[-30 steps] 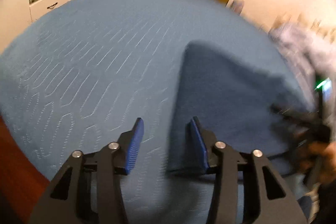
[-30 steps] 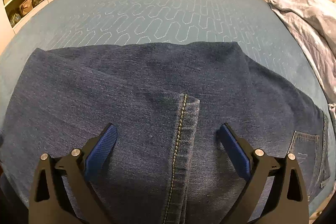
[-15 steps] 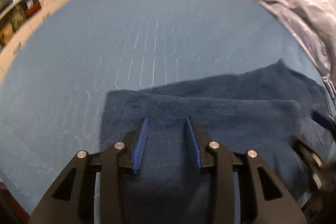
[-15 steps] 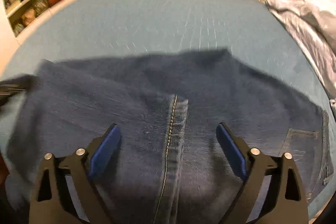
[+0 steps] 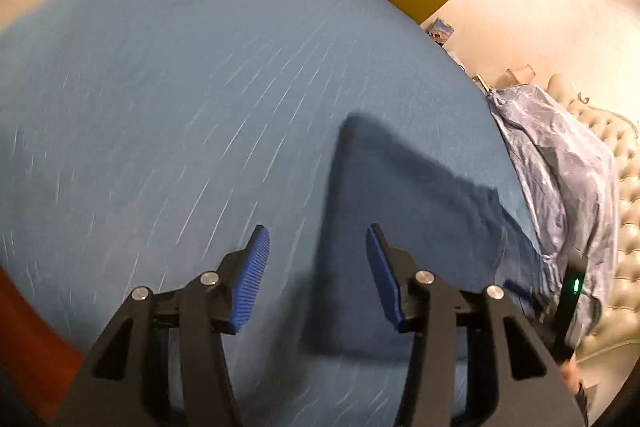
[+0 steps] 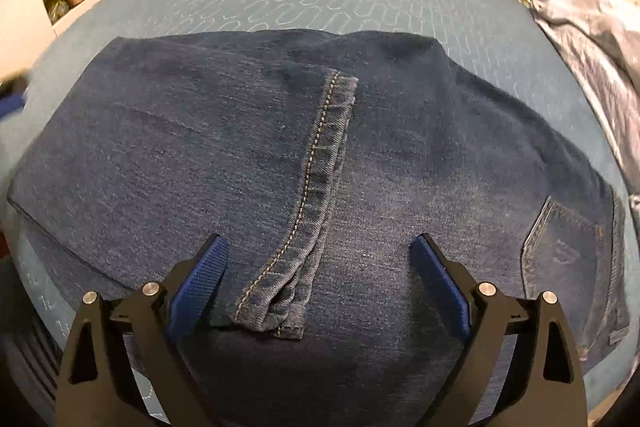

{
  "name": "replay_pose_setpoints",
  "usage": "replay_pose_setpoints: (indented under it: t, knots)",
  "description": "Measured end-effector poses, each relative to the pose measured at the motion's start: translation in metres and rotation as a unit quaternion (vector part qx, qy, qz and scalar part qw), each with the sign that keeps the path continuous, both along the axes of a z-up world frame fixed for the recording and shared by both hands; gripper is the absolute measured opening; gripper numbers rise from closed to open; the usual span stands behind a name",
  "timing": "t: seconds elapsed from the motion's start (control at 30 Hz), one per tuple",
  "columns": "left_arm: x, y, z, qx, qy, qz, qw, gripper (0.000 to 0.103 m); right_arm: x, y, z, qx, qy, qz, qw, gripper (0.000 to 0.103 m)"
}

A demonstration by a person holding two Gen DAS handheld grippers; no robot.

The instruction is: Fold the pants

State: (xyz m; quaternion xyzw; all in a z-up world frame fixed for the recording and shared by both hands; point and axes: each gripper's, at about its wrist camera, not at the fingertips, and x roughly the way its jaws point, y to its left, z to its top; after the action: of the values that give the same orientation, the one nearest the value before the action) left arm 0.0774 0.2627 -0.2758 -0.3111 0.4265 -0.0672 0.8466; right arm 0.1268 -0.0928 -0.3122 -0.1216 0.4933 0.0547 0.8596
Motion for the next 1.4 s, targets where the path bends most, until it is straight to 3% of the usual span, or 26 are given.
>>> replay_pose_setpoints:
  t: [0.07, 0.13, 0.23, 0.33, 0.4, 0.47, 0.5, 0.57, 0.67, 0.9, 1.0, 1.03, 1.1, 1.13, 1.3, 1.33, 1.37, 1.4]
  knots:
    - [-0.012, -0.003, -0.016, -0.044, -0.002, -0.023, 0.9988, 0.046, -0.001, 0.003, 0.002, -0.002, 0.009, -0.003, 1.0, 0.09]
    - [-0.017, -0.007, -0.023, -0.057, -0.007, -0.031, 0.9979, 0.045, 0.002, 0.007, 0.009, -0.019, 0.013, -0.008, 1.0, 0.09]
    - [-0.015, -0.011, -0.034, -0.103, 0.0, -0.047, 0.9936, 0.033, 0.003, 0.03, 0.038, -0.041, -0.012, 0.006, 0.999, 0.09]
    - [-0.022, -0.012, -0.044, -0.115, 0.004, -0.048, 0.9922, 0.033, 0.017, 0.078, 0.065, -0.015, -0.001, 0.054, 0.998, 0.091]
    - [-0.026, -0.002, -0.055, -0.171, 0.007, -0.036, 0.9845, 0.033, 0.032, 0.123, 0.075, 0.001, 0.019, 0.089, 0.996, 0.091]
    - [-0.025, 0.003, -0.058, -0.193, 0.012, -0.032, 0.9805, 0.033, 0.057, 0.168, 0.076, 0.031, 0.07, 0.116, 0.99, 0.091]
    - [-0.024, 0.003, -0.058, -0.19, 0.011, -0.036, 0.9811, 0.031, 0.066, 0.187, 0.072, 0.039, 0.098, 0.122, 0.987, 0.091]
    - [-0.025, 0.004, -0.053, -0.172, 0.014, -0.037, 0.9843, 0.018, 0.091, 0.223, 0.056, 0.039, 0.154, 0.131, 0.979, 0.091]
    - [-0.031, -0.005, -0.03, -0.124, -0.014, -0.048, 0.991, 0.015, 0.112, 0.255, 0.032, 0.006, 0.199, 0.108, 0.974, 0.091]
    - [-0.043, -0.036, 0.011, -0.034, -0.047, -0.045, 0.9973, 0.014, 0.134, 0.277, 0.012, -0.06, 0.22, 0.083, 0.97, 0.087]
    - [-0.044, -0.043, 0.018, -0.039, -0.061, -0.039, 0.9966, 0.013, 0.137, 0.281, 0.009, -0.083, 0.214, 0.088, 0.969, 0.07]
    - [-0.044, -0.041, 0.014, -0.046, -0.058, -0.029, 0.9968, 0.017, 0.136, 0.283, 0.01, -0.09, 0.208, 0.093, 0.969, 0.06]
    - [-0.047, -0.039, 0.005, -0.076, -0.051, -0.012, 0.9957, 0.049, 0.134, 0.285, 0.011, -0.086, 0.204, 0.096, 0.97, 0.045]
    - [-0.054, -0.037, 0.001, -0.082, -0.047, -0.005, 0.9955, 0.071, 0.136, 0.283, 0.014, -0.079, 0.204, 0.095, 0.971, 0.033]
    - [-0.052, -0.049, -0.028, -0.102, -0.027, 0.033, 0.9939, 0.074, 0.139, 0.267, 0.028, -0.05, 0.202, 0.091, 0.974, 0.024]
    - [-0.048, -0.055, -0.031, -0.095, -0.029, 0.033, 0.9945, 0.071, 0.14, 0.264, 0.03, -0.044, 0.201, 0.089, 0.975, 0.023]
    - [-0.044, -0.059, -0.032, -0.083, -0.025, 0.038, 0.9955, 0.046, 0.138, 0.261, 0.032, -0.038, 0.2, 0.088, 0.975, 0.023]
    - [-0.04, -0.062, -0.03, -0.076, -0.027, 0.035, 0.9962, 0.031, 0.136, 0.253, 0.035, -0.029, 0.199, 0.087, 0.976, 0.022]
